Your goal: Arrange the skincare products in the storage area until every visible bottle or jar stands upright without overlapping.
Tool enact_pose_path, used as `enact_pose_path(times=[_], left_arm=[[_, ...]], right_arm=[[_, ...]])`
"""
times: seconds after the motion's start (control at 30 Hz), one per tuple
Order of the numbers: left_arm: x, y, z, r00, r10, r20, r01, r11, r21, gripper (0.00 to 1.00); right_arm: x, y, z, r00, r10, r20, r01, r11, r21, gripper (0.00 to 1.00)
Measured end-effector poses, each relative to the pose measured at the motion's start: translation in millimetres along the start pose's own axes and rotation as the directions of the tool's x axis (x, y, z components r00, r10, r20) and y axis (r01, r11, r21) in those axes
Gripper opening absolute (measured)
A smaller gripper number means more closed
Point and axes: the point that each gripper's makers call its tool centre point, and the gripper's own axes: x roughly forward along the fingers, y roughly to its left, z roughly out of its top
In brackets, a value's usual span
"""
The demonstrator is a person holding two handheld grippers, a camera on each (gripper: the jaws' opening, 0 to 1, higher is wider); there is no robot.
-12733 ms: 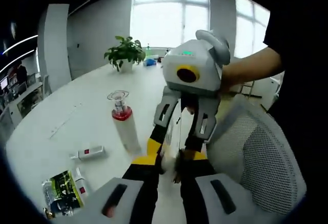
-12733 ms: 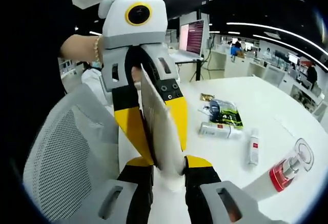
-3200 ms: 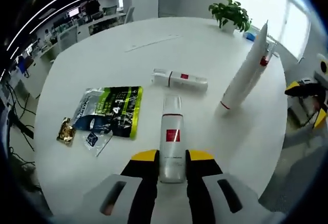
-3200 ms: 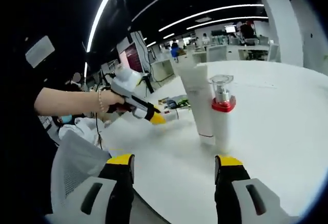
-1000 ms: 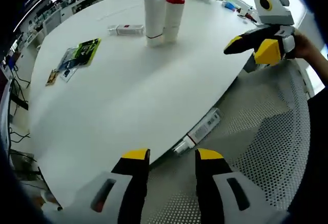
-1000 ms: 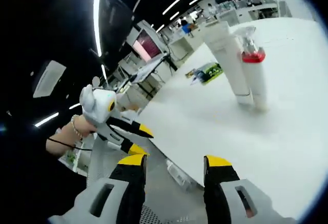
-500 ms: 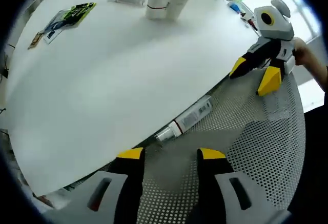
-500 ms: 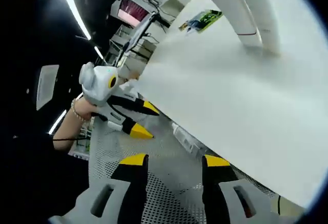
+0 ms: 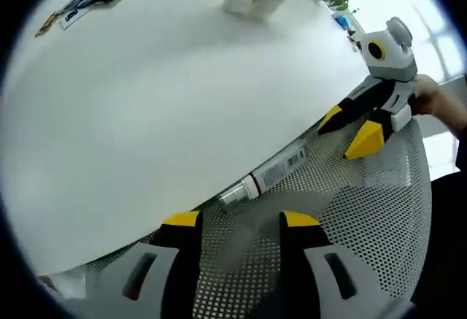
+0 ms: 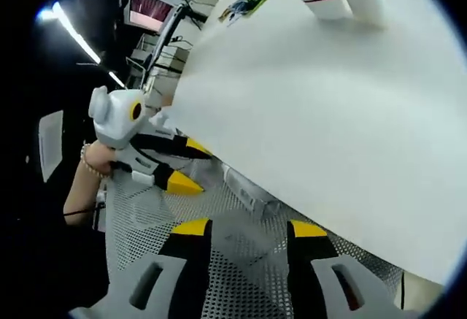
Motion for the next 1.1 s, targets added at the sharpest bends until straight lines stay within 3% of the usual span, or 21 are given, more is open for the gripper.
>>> enact_pose_path(times=[0.1, 0.3, 0.53, 1.1], left_arm=[[5.1, -2.9, 0.3, 1.000, -0.025, -0.010, 0.025, 1.000, -0.018, 0.35], [9.7, -9.1, -0.7, 0.999, -0.052, -0.015, 0.052, 0.997, -0.049, 0.33], [13.6, -9.6, -1.0, 0.997, -0.071, -0.007, 0.070, 0.994, -0.084, 0.32], [15.2, -11.5, -1.3, 0.992, -0.124, 0.001, 0.123, 0.987, -0.103, 0.32]], right_arm=[[6.9, -3.6, -4.4, 0.999, -0.025, -0.033, 0.024, 1.000, -0.016, 0.43], [20.1, -9.9, -6.5, 0.997, -0.031, -0.065, 0.033, 0.999, 0.035, 0.38], [28.4, -9.4, -4.3, 0.998, -0.045, -0.048, 0.048, 0.996, 0.077, 0.36], [39.7, -16.9, -0.1, 0.997, -0.066, -0.040, 0.068, 0.995, 0.067, 0.30]])
